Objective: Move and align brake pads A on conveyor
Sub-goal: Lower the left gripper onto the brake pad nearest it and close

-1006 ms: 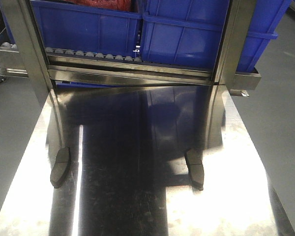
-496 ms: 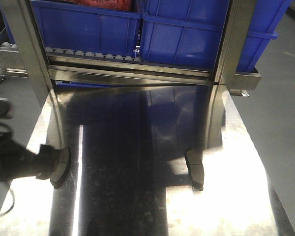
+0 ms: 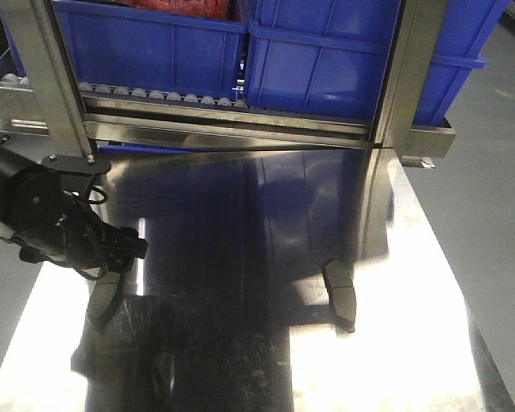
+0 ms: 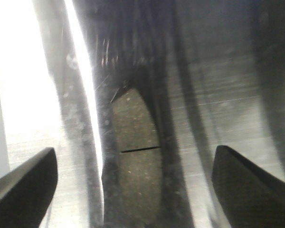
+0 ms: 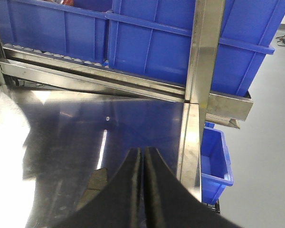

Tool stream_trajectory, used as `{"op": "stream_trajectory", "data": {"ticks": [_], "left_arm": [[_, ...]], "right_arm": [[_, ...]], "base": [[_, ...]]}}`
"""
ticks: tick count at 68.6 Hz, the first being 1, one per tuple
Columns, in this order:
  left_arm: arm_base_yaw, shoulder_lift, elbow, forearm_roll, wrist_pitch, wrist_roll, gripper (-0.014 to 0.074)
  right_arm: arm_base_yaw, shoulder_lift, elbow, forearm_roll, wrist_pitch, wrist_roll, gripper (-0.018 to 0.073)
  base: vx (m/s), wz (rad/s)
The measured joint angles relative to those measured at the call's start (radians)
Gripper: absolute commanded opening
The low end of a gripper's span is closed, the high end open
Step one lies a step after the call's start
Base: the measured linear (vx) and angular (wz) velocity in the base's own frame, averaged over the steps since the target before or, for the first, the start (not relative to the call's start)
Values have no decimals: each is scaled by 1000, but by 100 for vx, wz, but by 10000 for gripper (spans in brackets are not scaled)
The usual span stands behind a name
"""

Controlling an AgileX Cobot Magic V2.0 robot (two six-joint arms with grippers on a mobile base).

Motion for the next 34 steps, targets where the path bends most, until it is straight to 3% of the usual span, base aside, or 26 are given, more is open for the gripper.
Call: {"op": "stream_trajectory", "data": {"ticks": [34], "left_arm": [[2,172,-40,-7,40,10,578]], "right_arm": [[0,0,0,0,0,0,-9]], "base": [[0,0]]}}
